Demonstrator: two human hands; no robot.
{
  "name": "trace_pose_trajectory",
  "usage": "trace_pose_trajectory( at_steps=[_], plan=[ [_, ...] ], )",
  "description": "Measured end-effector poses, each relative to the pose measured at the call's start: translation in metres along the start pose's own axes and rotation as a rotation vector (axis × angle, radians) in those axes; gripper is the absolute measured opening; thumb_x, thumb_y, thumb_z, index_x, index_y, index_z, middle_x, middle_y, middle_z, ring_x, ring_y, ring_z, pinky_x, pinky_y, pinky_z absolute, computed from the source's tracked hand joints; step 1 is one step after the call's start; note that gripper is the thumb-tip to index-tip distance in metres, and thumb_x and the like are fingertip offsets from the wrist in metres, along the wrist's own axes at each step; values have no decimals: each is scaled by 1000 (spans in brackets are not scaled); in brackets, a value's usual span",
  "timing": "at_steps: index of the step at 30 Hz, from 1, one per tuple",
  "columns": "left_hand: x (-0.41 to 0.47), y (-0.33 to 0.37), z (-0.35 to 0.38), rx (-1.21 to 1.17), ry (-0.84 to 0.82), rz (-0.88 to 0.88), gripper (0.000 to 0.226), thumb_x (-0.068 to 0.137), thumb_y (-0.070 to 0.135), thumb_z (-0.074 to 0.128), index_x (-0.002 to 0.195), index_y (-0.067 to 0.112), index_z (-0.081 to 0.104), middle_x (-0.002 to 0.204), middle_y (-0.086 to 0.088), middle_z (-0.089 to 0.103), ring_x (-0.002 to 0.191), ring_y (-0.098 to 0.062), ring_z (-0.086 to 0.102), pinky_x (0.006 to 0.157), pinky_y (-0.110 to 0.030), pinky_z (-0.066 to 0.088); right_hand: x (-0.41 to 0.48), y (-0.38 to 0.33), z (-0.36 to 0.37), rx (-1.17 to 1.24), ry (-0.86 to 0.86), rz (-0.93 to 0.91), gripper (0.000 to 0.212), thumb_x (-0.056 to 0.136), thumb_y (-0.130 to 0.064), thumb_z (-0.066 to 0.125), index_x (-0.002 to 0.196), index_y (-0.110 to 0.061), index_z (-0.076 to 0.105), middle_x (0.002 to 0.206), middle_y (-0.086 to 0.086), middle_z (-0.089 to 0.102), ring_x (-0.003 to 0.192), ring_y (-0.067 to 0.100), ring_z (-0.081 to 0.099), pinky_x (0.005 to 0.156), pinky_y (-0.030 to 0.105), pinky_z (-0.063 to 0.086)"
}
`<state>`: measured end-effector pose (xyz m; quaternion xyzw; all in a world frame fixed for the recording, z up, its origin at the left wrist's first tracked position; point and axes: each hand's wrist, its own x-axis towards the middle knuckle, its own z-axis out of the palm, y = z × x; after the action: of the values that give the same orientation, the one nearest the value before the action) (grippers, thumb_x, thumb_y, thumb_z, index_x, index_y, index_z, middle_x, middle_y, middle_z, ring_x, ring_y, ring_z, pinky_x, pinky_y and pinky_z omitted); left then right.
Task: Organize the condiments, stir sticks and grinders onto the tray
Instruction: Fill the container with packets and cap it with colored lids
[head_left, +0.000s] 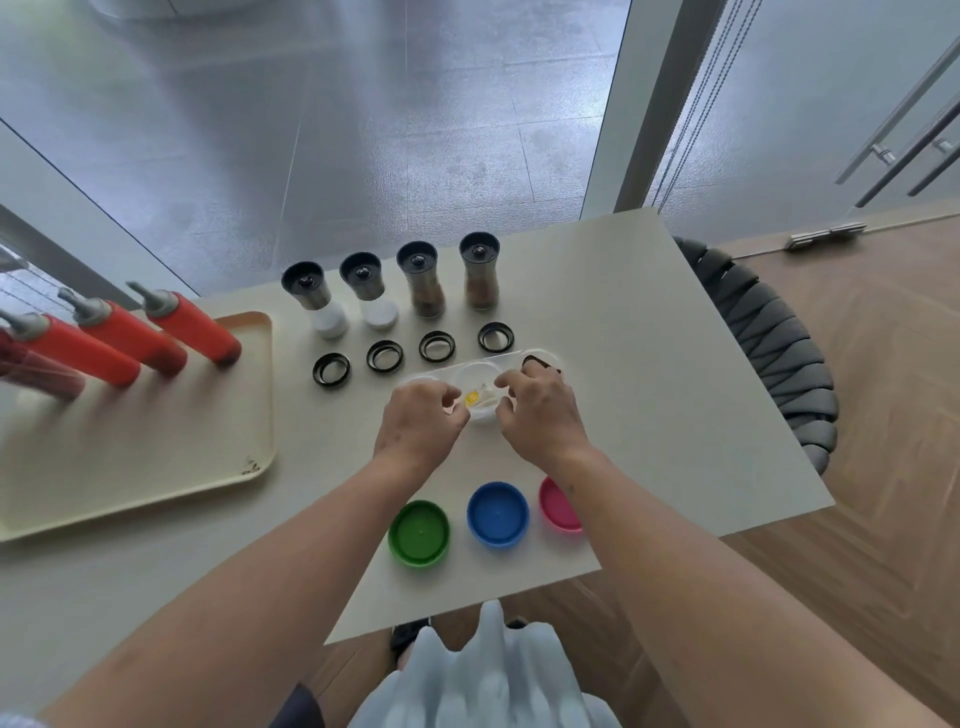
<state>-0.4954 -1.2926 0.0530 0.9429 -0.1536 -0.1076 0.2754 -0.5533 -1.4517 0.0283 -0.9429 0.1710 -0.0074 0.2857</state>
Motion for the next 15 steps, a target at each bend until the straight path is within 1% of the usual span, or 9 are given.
trace_pose_trajectory(
  at_steps=[3,6,10,12,15],
  plan=[
    [-20,-5,-2,19,-23,5,29,87,28,68,113,20,77,94,5,76,90,-17,70,88,-36,56,-16,0,2,-22,-20,-14,32,91,-20,59,122,-19,69,116,3,62,111,28,53,94,41,42],
    [-41,-14,0,52,-59,-10,30,87,28,67,114,20,77,95,5,76,93,-19,71,88,-35,56,-32,1,8,-19,-43,-16,32,90,-22,59,120,-19,69,117,3,62,119,29,52,99,42,43],
    [-67,-28,5,117,-140,-26,39,87,31,69,124,19,73,115,0,74,106,-19,67,93,-34,54,-55,0,20,-57,-90,-26,35,89,-28,59,122,-19,68,114,2,61,110,26,52,96,42,46],
    [-76,-35,8,186,-193,-22,45,88,35,69,130,19,69,124,-2,70,114,-21,64,97,-36,52,-65,1,25,-98,-130,-39,37,91,-33,59,126,-20,66,116,1,60,111,26,50,97,42,46],
    [-88,-46,13,283,-234,-19,55,87,45,71,135,19,64,129,-1,64,121,-23,57,102,-37,49,-80,3,34,-119,-180,-59,43,91,-37,61,130,-19,64,119,4,60,113,28,52,99,41,45]
  ],
)
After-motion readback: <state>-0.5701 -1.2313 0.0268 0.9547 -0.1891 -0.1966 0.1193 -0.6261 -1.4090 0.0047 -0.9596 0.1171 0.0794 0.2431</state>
